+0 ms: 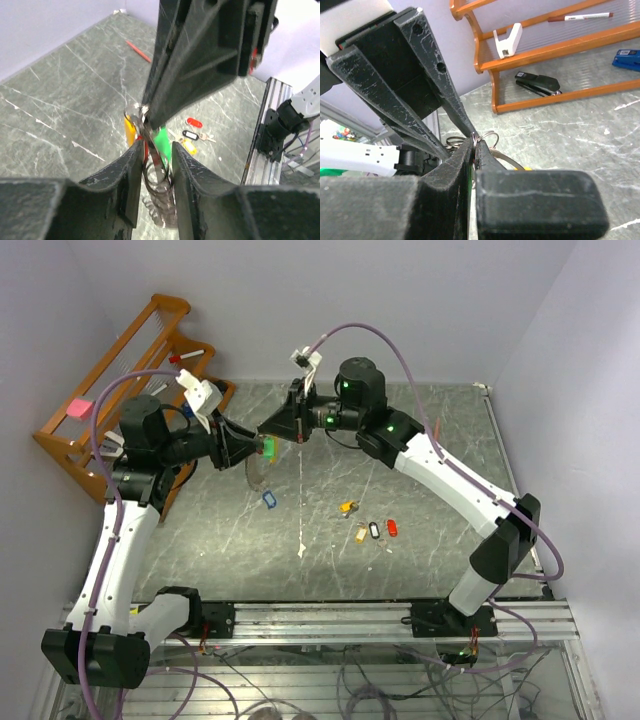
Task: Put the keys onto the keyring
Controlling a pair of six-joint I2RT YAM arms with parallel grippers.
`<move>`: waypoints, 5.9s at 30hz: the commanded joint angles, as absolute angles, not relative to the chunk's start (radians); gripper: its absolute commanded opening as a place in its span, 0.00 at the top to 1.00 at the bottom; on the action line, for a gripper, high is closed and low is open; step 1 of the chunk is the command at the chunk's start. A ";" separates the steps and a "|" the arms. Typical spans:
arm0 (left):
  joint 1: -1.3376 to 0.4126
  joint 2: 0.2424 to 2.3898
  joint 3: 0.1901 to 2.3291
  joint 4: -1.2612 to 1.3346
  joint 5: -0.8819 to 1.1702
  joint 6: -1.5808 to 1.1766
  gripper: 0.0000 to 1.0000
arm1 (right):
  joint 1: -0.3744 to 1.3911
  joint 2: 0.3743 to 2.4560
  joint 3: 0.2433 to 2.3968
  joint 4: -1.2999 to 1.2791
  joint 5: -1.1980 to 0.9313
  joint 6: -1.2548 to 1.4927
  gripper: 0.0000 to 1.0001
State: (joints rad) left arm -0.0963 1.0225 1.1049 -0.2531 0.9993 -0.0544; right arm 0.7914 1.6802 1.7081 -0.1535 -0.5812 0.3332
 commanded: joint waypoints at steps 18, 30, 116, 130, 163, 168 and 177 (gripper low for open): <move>-0.101 1.007 1.108 -0.275 0.925 0.016 0.55 | 0.723 1.610 1.676 0.034 -0.811 0.445 1.00; -0.103 1.014 1.112 -0.143 0.868 -0.141 0.54 | 0.745 1.598 1.647 0.011 -0.732 0.413 1.00; -0.126 0.954 1.122 -0.232 1.197 0.000 0.93 | 0.589 1.483 1.594 -0.100 -0.670 0.323 0.64; -0.126 0.935 1.184 -0.568 1.358 0.489 0.93 | 0.580 1.527 1.501 -0.034 -1.039 0.400 0.67; -0.127 0.954 1.109 -0.467 1.264 0.501 0.93 | 0.708 1.493 1.514 -0.134 -0.752 0.224 0.52; -0.127 0.961 1.099 -0.464 1.263 0.497 0.93 | 0.706 1.507 1.535 -0.135 -0.811 0.266 0.53; -0.130 0.982 1.103 -0.455 1.251 0.492 0.93 | 0.709 1.555 1.527 -0.030 -0.942 0.378 0.61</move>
State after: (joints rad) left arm -0.1211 0.9760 1.1000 -0.4973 1.2537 0.4896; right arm 0.7082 1.5238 1.5055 -0.0940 -0.8715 0.3161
